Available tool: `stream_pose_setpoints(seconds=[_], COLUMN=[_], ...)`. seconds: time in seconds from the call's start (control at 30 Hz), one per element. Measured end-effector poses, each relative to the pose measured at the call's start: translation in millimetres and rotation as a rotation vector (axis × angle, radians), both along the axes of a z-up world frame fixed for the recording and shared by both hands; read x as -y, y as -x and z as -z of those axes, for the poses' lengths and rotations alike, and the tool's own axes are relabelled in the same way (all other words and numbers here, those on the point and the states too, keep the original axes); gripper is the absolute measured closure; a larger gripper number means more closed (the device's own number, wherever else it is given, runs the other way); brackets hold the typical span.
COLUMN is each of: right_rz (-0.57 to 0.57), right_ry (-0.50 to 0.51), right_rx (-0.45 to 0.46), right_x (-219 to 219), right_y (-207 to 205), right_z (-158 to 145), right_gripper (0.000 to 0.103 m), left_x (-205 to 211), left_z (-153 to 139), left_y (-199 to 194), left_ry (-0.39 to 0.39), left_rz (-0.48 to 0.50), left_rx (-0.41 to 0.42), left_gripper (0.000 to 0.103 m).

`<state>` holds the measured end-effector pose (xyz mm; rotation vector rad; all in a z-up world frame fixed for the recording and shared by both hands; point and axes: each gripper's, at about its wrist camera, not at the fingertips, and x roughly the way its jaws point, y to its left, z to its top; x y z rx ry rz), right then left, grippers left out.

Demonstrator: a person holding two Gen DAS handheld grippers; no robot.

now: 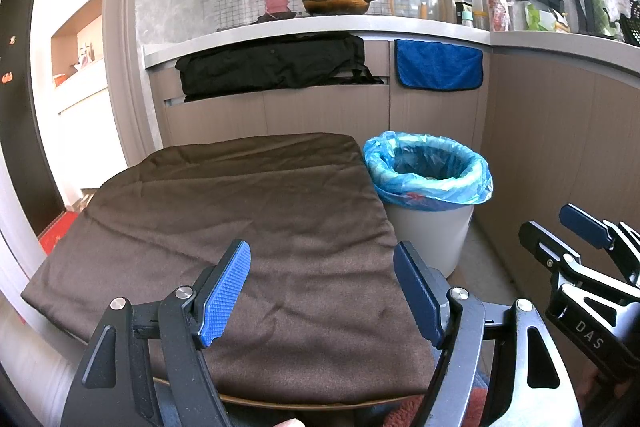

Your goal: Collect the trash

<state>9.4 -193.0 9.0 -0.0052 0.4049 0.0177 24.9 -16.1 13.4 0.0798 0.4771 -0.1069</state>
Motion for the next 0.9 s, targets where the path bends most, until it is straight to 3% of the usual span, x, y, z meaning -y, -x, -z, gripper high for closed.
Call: stream_pose_setpoints(seconds=[0.9], right_rz=[0.000], right_ry=[-0.001], right_rx=[-0.003], right_x=[1.6], right_y=[-3.6], right_z=[3.6], right_gripper=[0.046], left_x=[3.3], left_z=[3.8], left_y=[-0.6], left_ry=[0.001], left_rz=[-0.002], left_rx=[-0.014], left_gripper=[0.029])
